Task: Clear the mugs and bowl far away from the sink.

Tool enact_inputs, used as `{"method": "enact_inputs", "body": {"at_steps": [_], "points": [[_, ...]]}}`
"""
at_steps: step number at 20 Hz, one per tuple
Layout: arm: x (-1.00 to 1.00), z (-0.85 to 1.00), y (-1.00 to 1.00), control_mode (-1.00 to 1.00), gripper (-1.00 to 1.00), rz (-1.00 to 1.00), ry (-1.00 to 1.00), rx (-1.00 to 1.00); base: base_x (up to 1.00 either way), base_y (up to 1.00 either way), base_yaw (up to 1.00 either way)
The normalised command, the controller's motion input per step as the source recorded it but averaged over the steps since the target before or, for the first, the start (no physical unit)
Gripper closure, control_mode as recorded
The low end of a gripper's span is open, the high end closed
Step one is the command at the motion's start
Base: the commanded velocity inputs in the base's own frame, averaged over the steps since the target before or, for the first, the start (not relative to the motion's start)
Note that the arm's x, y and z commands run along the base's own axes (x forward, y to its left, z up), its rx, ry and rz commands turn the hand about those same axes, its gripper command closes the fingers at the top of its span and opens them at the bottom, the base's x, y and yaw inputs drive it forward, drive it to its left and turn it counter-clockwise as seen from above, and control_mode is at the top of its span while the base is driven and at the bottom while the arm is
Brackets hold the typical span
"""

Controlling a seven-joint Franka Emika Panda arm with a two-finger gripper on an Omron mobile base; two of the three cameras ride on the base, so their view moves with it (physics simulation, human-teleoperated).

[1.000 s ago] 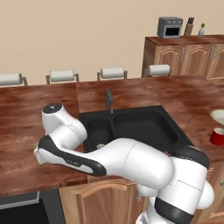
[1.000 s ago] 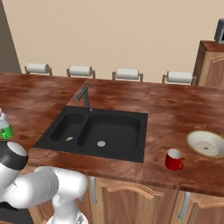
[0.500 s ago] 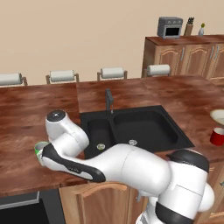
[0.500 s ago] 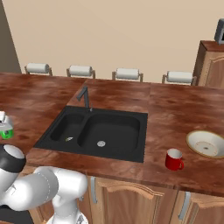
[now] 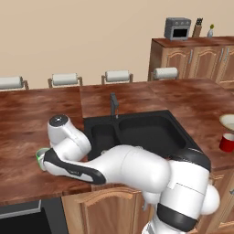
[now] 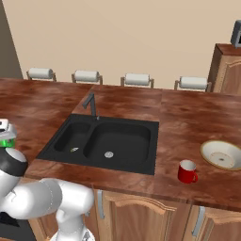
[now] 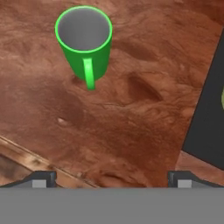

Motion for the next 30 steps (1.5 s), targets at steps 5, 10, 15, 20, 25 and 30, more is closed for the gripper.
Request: {"method": "enact_inputs", "body": {"at_steps": [5, 10, 15, 20, 25, 30], "points": [[0.17, -0.06, 0.15, -1.00, -1.00, 0.00, 0.00, 0.00, 0.00, 0.00, 0.00], [0.22, -0.16, 0.18, -1.00, -1.00, 0.00, 0.00, 0.00, 0.00, 0.00, 0.00], [0.13, -0.18, 0.14, -1.00, -1.00, 0.00, 0.00, 0.01, 0.00, 0.00, 0.00], [0.15, -0.22, 0.14, -1.00, -1.00, 0.00, 0.00, 0.03, 0.00, 0.00, 0.00], [0.17, -0.17, 0.16, -1.00, -1.00, 0.00, 0.00, 0.03, 0.00, 0.00, 0.00], [0.19, -0.15, 0.18, -1.00, -1.00, 0.00, 0.00, 0.02, 0.00, 0.00, 0.00]]}}
